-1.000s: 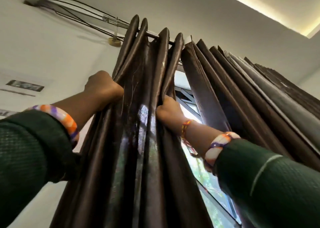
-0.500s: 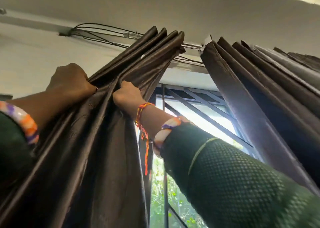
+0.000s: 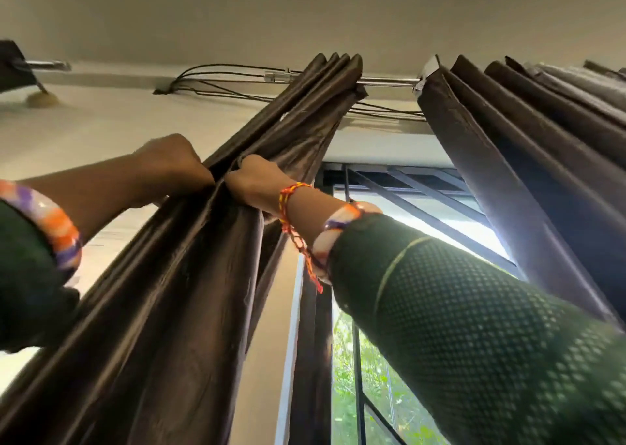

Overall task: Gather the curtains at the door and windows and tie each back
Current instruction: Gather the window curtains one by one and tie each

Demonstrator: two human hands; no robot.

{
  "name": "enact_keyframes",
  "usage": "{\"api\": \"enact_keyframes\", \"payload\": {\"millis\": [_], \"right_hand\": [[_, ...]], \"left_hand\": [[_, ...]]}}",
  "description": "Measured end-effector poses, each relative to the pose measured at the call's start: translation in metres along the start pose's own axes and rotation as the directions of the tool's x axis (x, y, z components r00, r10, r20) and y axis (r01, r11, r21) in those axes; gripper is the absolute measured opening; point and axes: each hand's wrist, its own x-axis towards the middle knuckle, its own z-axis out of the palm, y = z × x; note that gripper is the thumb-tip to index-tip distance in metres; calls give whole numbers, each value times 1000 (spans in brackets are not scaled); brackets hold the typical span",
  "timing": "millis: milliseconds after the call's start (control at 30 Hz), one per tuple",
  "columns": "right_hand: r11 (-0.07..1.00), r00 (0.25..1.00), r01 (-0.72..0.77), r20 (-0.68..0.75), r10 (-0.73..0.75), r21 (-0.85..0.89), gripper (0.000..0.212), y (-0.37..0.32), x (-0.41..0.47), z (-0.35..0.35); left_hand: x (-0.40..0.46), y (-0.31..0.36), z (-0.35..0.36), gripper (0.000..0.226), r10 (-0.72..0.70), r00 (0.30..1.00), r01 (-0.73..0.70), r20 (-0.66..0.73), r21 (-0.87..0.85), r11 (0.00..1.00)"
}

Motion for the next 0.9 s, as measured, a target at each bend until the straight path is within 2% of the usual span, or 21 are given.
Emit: {"api": "enact_keyframes", "payload": {"millis": [133,267,467,600,700,800,900], "right_hand": [[998,981,-32,-190,23,-46,50,16,-11,-26],[985,964,-124,-252,90,-121,53,35,-19,-53],[968,957,-180,-260,131,-176,54,58,-35,-80],[958,956,-214,-243,164,-194,53,73,-49,-93],[954,958,-238,-207,199,-183,52,86,-63,-99],[943,950,-281,-190,247,-178,52,100,-80,-98],[930,942,-318,-173,288,-185,49,109,-100,-91]], "left_hand": [[-15,17,14,16,-33,939,81,341,-128,988],[-24,38,34,24,48,893,57,448,-218,974],[-42,87,73,23,147,899,-4,412,-327,945],[-51,112,105,29,205,953,-114,223,-363,925],[-63,122,121,35,240,958,-190,158,-279,941],[-81,124,131,32,242,956,-198,169,-239,951],[-99,116,140,16,195,954,-138,229,-243,960]]}}
